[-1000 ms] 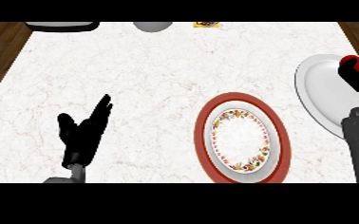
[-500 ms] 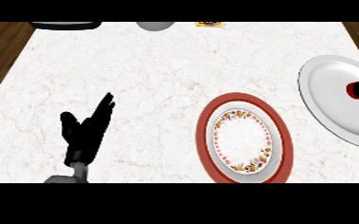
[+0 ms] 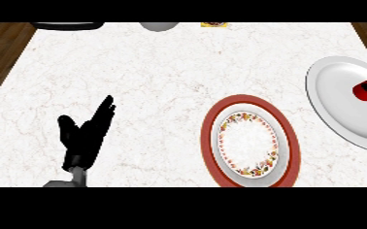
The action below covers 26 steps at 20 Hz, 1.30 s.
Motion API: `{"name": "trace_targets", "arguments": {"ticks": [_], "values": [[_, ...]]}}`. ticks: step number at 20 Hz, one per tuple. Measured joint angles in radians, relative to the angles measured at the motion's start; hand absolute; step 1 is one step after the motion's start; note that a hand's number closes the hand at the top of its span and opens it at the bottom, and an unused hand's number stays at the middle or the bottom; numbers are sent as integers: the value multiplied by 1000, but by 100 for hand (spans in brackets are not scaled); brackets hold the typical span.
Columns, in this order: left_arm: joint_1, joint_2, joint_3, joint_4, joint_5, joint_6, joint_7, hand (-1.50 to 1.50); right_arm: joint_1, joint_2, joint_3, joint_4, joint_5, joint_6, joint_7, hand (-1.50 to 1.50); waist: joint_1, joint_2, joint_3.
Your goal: Pick the can from the plate and place it in the plate
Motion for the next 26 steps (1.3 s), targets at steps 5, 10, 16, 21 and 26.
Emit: {"name": "trace_targets", "arguments": {"ticks": [5, 10, 16, 21, 26], "values": [[7, 2, 11, 6, 2, -7, -15, 0, 3, 3, -128, 9, -154, 15, -202, -150, -8, -4, -1], [8, -9, 13, 8, -9, 4, -2, 0, 57, 8, -193, -9, -278, 132, -294, -150, -21, -12, -3], [25, -13, 21, 4, -19, 9, -13, 0, 221, 84, -172, -197, -366, 309, -295, -150, -39, -19, -6], [32, -10, 24, -21, -22, 6, 10, 0, 407, 151, -132, -426, -402, 407, -236, -150, -42, -18, -7], [26, -16, 31, -20, -20, 4, 26, 0, 593, 243, -74, -679, -380, 417, -163, -150, -40, -17, -8]]}}
